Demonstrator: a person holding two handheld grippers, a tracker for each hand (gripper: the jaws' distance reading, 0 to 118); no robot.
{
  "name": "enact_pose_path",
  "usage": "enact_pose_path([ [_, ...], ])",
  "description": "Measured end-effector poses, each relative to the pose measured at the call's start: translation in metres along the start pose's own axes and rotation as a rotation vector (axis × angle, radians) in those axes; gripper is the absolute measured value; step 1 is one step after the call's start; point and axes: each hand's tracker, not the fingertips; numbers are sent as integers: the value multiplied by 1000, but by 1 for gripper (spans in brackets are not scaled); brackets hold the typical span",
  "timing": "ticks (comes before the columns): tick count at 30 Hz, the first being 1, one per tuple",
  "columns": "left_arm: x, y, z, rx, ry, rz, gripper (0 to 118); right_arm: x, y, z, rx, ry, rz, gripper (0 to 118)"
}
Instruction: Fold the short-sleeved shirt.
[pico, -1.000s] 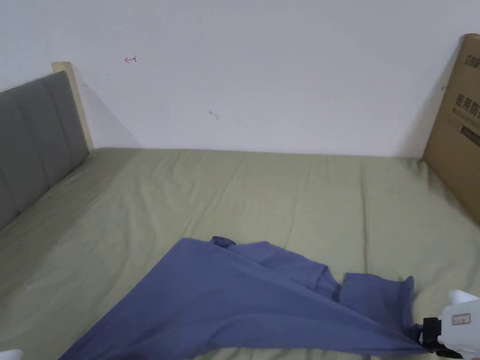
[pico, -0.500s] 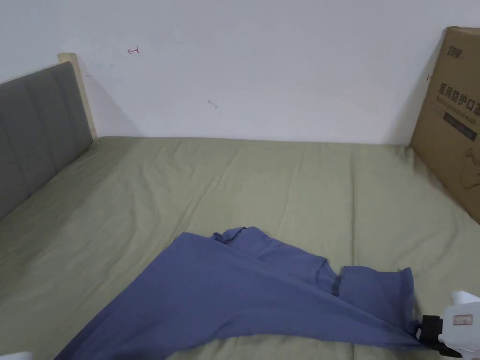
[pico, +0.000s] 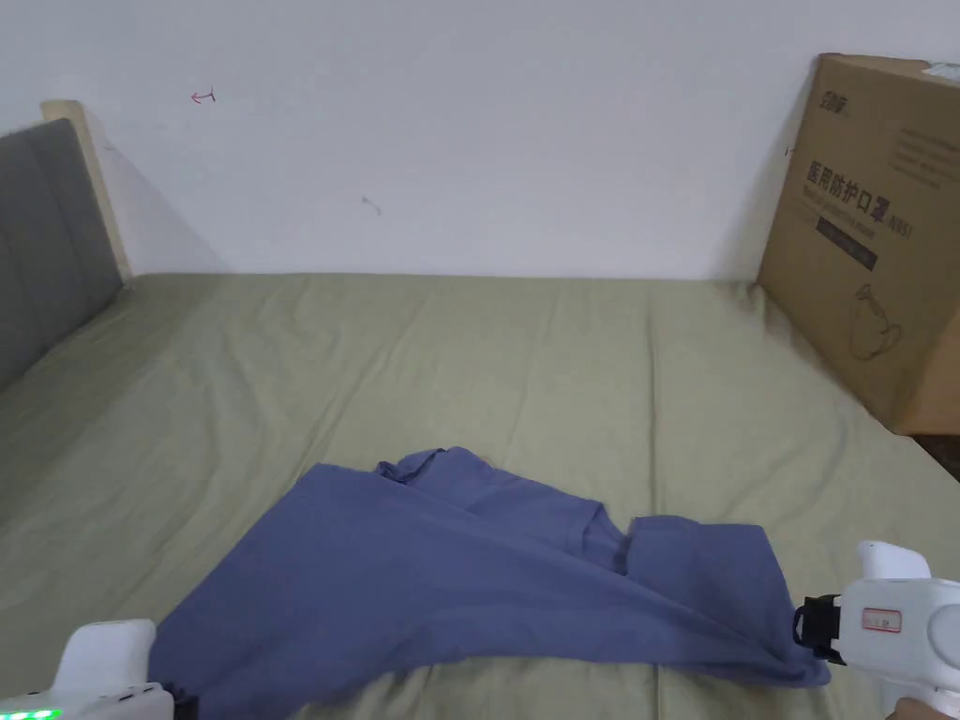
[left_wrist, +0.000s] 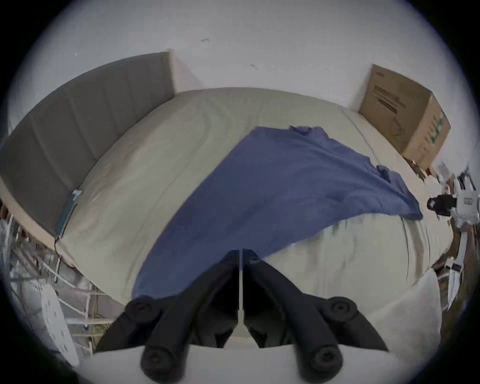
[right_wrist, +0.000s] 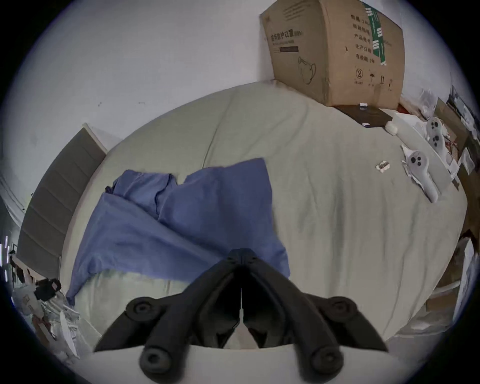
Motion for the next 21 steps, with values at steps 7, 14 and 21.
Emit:
enact_pose_path([
  [7,17,6,-19,-13,-93,-25,0,5,-11,-15,-21,-21,-10,29],
  [14,9,23,-38,-26,-99,18,0,17,23,-50,-61,-31,-31,98],
  [21,9,25,-50,-62,-99,38,0,7,14,-77,-135,-105,-7,11],
])
